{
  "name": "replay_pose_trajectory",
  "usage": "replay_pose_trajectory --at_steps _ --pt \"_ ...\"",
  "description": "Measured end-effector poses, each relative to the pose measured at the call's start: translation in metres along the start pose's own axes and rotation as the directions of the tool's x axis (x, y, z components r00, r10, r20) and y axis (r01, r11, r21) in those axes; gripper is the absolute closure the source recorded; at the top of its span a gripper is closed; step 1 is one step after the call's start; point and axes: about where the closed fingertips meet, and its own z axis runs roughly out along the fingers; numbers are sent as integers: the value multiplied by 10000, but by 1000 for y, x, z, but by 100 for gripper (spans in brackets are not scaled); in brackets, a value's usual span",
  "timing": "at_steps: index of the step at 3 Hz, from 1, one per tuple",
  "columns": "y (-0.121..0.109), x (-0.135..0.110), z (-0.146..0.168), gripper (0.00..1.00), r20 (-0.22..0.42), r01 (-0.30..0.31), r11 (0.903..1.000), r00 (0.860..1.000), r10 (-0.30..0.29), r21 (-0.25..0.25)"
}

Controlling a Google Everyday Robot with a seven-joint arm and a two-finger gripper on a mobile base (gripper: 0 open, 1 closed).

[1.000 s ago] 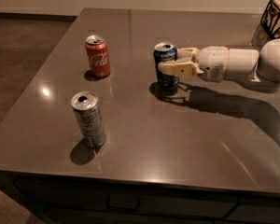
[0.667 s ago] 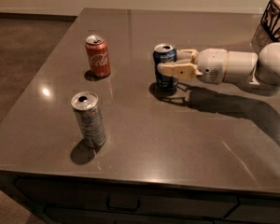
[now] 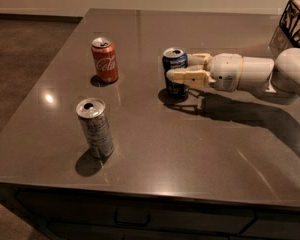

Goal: Place pepsi can upright

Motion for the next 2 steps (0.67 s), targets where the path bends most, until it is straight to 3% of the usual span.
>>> replay_pose_trajectory --at_steps 1,2 --pt "1 0 2 0 1 5 10000 10000 -4 -45" --pt "1 -1 3 0 1 5 10000 10000 -5 -47"
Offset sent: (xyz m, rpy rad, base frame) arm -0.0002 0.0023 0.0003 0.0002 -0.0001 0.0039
